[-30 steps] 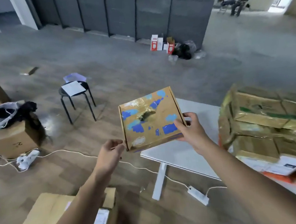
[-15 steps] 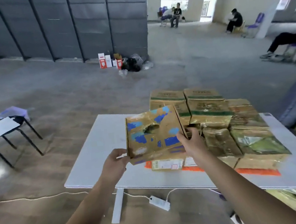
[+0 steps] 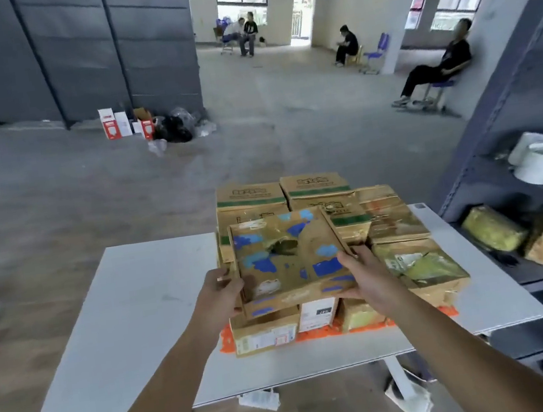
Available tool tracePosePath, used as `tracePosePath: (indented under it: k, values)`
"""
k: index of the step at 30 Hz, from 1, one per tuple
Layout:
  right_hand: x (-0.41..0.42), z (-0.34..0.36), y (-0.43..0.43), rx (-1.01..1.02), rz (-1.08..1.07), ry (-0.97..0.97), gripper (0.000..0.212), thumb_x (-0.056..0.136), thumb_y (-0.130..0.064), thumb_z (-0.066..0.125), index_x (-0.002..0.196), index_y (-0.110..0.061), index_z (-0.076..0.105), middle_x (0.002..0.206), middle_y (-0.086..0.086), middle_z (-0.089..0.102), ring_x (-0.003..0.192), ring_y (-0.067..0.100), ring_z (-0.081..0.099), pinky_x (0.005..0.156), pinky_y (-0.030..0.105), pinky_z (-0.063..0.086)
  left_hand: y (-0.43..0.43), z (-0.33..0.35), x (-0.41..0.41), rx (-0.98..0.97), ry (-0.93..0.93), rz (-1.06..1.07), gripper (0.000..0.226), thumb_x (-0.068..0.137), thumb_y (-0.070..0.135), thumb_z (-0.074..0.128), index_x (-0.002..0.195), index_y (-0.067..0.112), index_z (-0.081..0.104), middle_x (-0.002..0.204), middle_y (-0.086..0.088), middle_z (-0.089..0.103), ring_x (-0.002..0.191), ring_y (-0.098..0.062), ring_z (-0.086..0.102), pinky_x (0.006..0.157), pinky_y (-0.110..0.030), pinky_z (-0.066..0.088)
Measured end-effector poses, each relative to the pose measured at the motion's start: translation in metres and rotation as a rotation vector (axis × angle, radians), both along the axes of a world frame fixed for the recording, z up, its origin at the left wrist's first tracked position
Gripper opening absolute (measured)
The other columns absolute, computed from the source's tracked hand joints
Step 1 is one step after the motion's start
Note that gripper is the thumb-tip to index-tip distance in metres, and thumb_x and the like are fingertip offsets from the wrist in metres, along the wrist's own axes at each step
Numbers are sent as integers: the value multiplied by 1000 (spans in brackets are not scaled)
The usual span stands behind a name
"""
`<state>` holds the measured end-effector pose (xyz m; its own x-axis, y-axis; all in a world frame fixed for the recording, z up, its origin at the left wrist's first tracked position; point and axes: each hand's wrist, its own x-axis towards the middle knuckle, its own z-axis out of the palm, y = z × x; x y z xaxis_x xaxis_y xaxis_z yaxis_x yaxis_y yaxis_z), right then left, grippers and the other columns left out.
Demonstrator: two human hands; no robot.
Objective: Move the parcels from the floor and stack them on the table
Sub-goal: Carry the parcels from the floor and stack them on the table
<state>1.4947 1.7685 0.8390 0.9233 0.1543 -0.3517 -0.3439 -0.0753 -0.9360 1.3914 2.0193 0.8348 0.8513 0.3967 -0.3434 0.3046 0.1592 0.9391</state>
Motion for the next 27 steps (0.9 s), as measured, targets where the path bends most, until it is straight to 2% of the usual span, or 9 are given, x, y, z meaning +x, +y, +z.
tracePosePath:
  k: [3,5,7,11,14,17,21,25,27]
  values:
    - [11,21,-14,32,-39,-28,26,95,-29,61,119,-23,52,121,2,59,105,29,66,83,54,57,-5,9,33,-43,-41,-3,43,92,24,61,131,23,42,115,-9,61,86,-20,65,63,-32,54]
    - [16,30,-26,45,-63,-58,16,96,-26,59,112,-25,55,114,2,63,98,27,68,81,51,57,-11,10,50,-67,-59,-23,52,89,30,65,134,25,39,116,-7,61,89,-21,67,68,-36,57]
    - [24,34,-41,54,-80,-78,19,98,-25,57,116,-22,57,110,3,67,88,23,71,78,50,58,-17,9,66,-82,-55,-39,61,86,37,68,138,27,37,121,-7,61,93,-21,68,77,-43,59]
    - [46,35,-77,6,-96,-103,30,99,-29,53,125,-15,60,114,4,67,81,15,70,63,42,58,-42,12,94,-108,-15,-115,45,88,41,65,127,26,49,111,-5,66,92,-20,68,77,-44,59]
    - [72,30,-106,-21,-136,-135,32,100,-34,52,121,-14,64,112,10,69,82,23,68,56,35,54,-71,17,115,-138,47,-238,32,85,37,69,109,19,56,108,-10,68,91,-26,68,77,-42,58]
    - [109,25,-133,14,-229,-144,35,98,-40,53,110,-9,65,105,19,70,86,35,67,61,39,54,-105,17,142,-214,41,-270,32,85,25,71,111,14,55,107,-16,68,90,-32,68,80,-48,57]
    - [166,18,-167,121,-285,-98,50,93,-47,58,125,-9,55,101,11,68,82,31,65,66,39,52,-166,18,188,-320,5,-159,37,87,20,69,118,11,52,113,-14,65,97,-32,67,73,-49,59]
    - [210,13,-201,80,-93,-3,82,74,-64,66,139,-22,40,124,7,65,92,27,69,63,40,56,-231,17,237,-310,32,63,34,89,21,67,115,15,47,113,-13,60,94,-34,67,77,-51,58]
    - [222,15,-214,-3,21,2,62,83,-58,63,132,-25,42,125,0,61,103,23,64,75,46,58,-254,18,256,-346,49,139,44,90,24,66,126,18,42,117,-12,59,93,-35,68,77,-50,58]
